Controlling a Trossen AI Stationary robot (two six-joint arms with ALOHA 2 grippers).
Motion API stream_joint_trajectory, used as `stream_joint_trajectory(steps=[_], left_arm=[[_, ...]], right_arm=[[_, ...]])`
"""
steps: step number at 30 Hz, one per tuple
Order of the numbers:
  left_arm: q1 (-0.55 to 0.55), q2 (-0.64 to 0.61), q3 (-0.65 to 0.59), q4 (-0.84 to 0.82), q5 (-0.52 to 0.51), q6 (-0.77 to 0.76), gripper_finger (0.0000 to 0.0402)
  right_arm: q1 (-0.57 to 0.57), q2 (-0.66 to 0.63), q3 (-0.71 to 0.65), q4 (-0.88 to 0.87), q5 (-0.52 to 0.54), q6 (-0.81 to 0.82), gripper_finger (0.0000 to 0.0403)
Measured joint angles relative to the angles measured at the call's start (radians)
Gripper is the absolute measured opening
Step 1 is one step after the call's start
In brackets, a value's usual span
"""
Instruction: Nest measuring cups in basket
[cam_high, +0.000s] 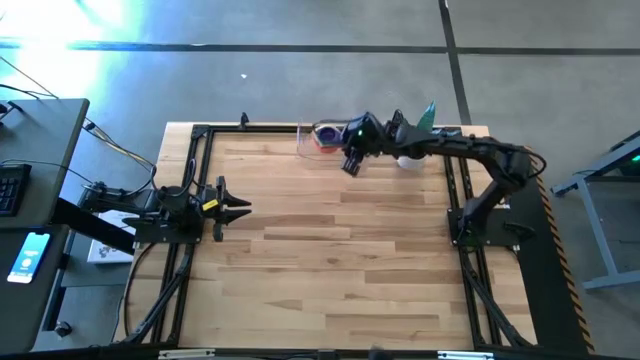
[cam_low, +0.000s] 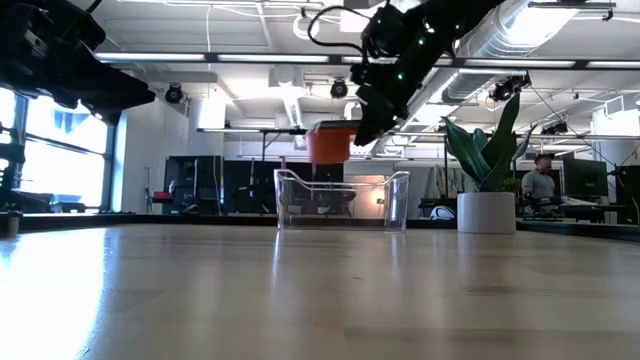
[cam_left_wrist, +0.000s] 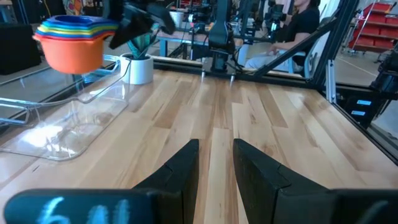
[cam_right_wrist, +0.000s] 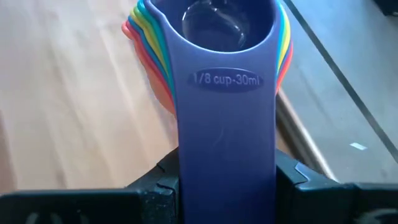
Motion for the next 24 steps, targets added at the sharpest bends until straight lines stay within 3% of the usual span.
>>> stream_joint_trajectory(steps=[7,15,24], left_arm=[[0.000,0.000,0.000,-0.001,0.000,0.000,0.0090],[0.000,0.000,0.000,-0.001,0.000,0.000,0.0090],[0.000,0.000,0.000,-0.001,0.000,0.000,0.0090]], right_arm=[[-0.150,0.045,0.000,0.028,-0.162,-0.151,0.0119],[-0.226,0.158,0.000,0.086,-0.309,-0.228,0.0119],[-0.255,0.243,0.000,0.106,-0.357,-0.265,0.0119]])
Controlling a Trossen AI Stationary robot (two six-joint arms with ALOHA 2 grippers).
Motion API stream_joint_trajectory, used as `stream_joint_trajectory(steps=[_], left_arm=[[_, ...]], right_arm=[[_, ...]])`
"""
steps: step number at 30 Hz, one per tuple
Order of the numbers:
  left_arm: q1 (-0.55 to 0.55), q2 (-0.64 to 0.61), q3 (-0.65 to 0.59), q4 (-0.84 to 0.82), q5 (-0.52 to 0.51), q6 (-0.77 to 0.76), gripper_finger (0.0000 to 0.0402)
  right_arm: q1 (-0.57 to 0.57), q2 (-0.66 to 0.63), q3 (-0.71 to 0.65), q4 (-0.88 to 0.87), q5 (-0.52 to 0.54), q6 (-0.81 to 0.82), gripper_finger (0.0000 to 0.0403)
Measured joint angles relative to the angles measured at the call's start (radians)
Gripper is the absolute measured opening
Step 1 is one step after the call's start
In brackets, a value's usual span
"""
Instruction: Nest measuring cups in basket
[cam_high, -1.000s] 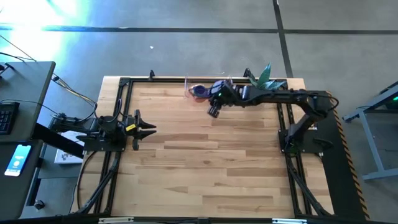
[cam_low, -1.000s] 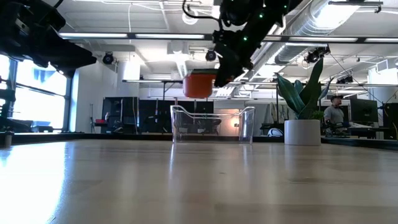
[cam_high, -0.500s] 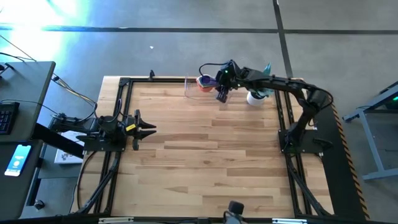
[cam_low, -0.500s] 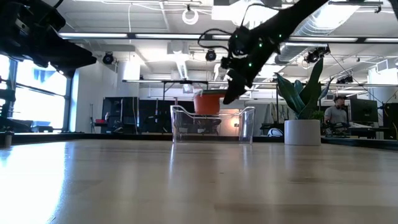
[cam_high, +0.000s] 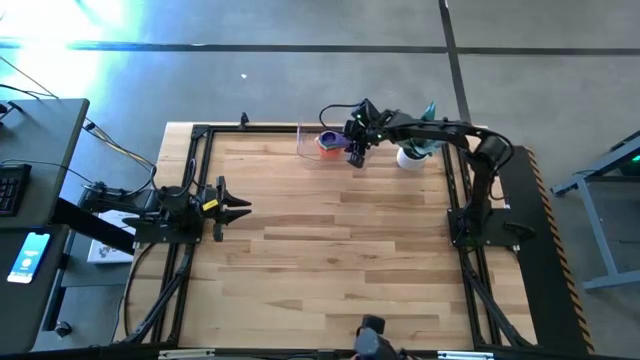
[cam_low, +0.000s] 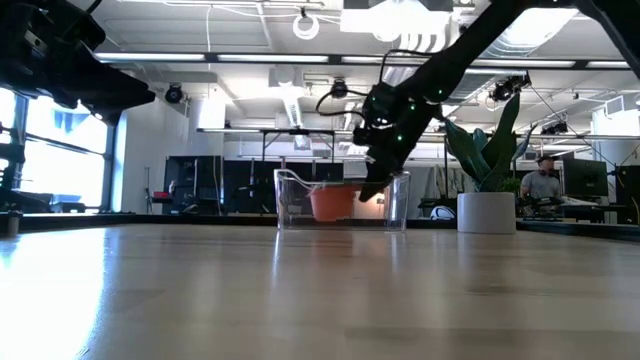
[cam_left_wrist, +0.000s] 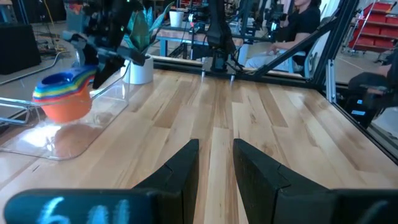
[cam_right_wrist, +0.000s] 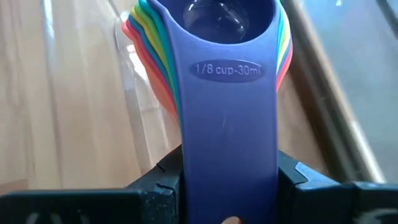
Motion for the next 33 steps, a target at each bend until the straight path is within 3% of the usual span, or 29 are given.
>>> stream_joint_trajectory(steps=[12,25,33], left_arm=[[0.000,0.000,0.000,0.000,0.000,0.000,0.0090],[0.000,0.000,0.000,0.000,0.000,0.000,0.0090],[0.000,0.000,0.000,0.000,0.000,0.000,0.0090]], right_arm=[[0.000,0.037,0.000,-0.008,-0.007,0.007,0.0120],[0.000,0.037,0.046,-0.049,0.019,0.007,0.0232],[0.008,0.028,0.196,-0.210,0.015,0.081,0.0258]])
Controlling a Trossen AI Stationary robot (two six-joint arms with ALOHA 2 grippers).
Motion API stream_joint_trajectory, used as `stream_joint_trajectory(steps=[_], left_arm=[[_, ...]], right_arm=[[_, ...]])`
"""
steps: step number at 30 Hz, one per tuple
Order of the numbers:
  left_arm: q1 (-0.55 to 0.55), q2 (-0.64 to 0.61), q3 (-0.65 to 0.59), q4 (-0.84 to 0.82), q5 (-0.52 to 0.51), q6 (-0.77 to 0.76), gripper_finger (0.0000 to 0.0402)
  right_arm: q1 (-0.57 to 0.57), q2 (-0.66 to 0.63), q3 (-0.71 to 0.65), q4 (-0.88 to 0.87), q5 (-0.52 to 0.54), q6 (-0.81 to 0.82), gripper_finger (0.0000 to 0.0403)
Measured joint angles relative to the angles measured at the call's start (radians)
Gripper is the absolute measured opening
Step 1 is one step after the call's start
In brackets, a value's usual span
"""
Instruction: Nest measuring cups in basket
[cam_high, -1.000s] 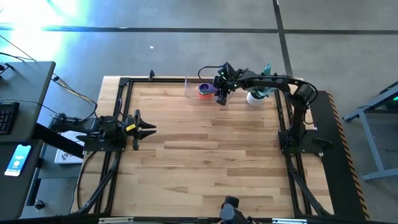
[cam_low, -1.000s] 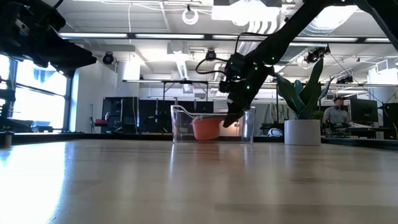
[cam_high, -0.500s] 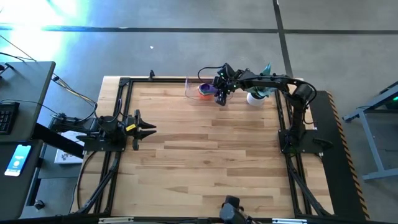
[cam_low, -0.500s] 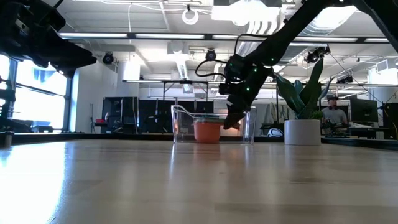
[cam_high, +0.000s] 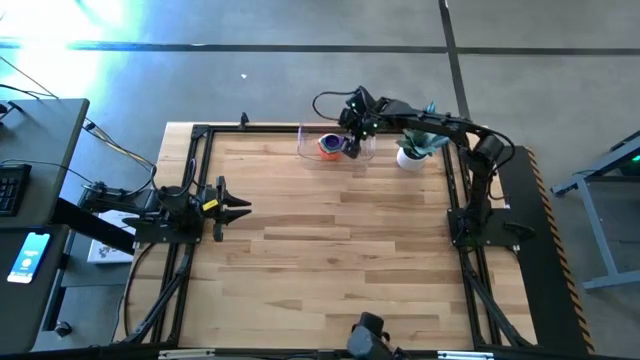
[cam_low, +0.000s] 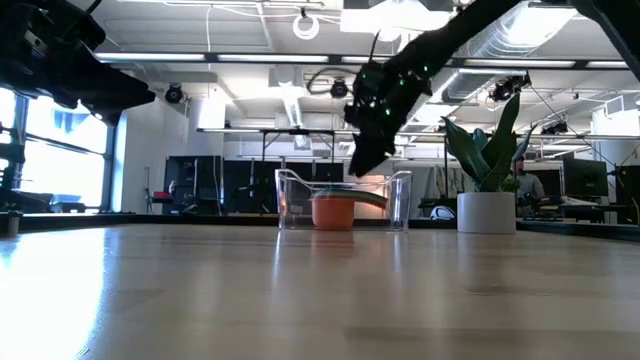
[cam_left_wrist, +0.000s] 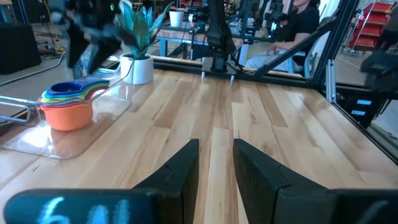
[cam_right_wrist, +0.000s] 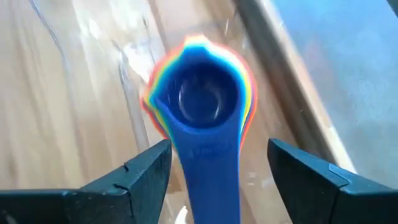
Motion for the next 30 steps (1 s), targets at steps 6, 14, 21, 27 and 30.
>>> stream_joint_trajectory(steps=[6,14,21,27,30], left_arm=[[0.000,0.000,0.000,0.000,0.000,0.000,0.0090],[0.000,0.000,0.000,0.000,0.000,0.000,0.0090],[0.000,0.000,0.000,0.000,0.000,0.000,0.0090],[0.000,0.000,0.000,0.000,0.000,0.000,0.0090],[0.000,0.000,0.000,0.000,0.000,0.000,0.0090]], right_arm=[[0.074,-0.113,0.033,0.015,-0.012,0.207,0.0259],[0.302,-0.405,-0.280,0.382,0.176,0.359,0.0259],[0.477,-0.651,-0.599,0.638,0.300,0.406,0.0259],[0.556,-0.841,-0.819,0.661,0.361,0.439,0.0259],[0.579,-0.955,-0.938,0.727,0.363,0.483,0.0259]])
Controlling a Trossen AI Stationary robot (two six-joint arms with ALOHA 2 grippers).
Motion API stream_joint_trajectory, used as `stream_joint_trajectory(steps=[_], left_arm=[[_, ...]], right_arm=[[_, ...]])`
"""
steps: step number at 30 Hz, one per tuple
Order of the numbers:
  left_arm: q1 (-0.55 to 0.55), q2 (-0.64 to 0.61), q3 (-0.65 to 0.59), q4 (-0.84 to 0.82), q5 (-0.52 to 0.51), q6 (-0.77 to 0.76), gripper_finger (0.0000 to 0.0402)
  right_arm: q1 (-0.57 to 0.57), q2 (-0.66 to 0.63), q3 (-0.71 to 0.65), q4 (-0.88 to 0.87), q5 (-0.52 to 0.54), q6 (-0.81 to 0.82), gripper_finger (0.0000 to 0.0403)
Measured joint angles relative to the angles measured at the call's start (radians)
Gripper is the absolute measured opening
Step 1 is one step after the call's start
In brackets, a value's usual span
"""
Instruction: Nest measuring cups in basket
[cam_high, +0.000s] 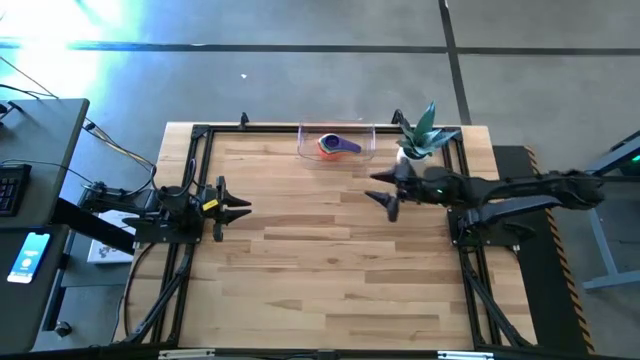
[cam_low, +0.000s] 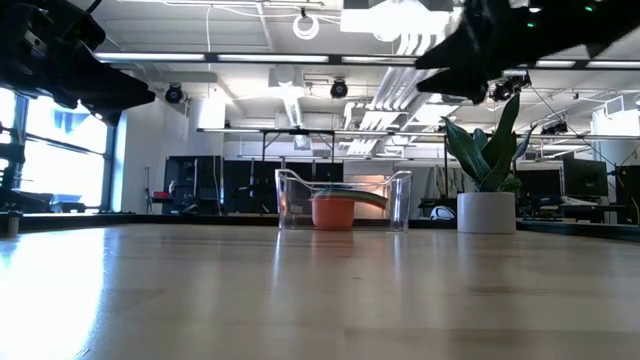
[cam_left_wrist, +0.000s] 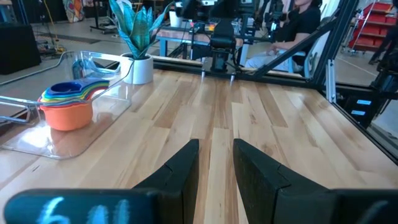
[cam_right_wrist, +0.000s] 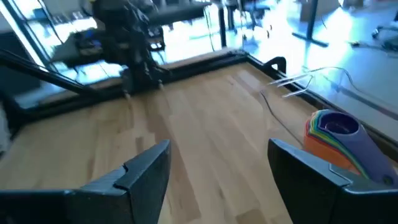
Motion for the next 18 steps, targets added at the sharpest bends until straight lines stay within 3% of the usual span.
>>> stream_joint_trajectory(steps=[7,18], left_arm=[[0.000,0.000,0.000,0.000,0.000,0.000,0.0090],[0.000,0.000,0.000,0.000,0.000,0.000,0.0090]], right_arm=[[0.063,-0.267,-0.224,0.126,-0.003,-0.057,0.0259],[0.106,-0.530,-0.333,0.078,-0.086,-0.205,0.0259]])
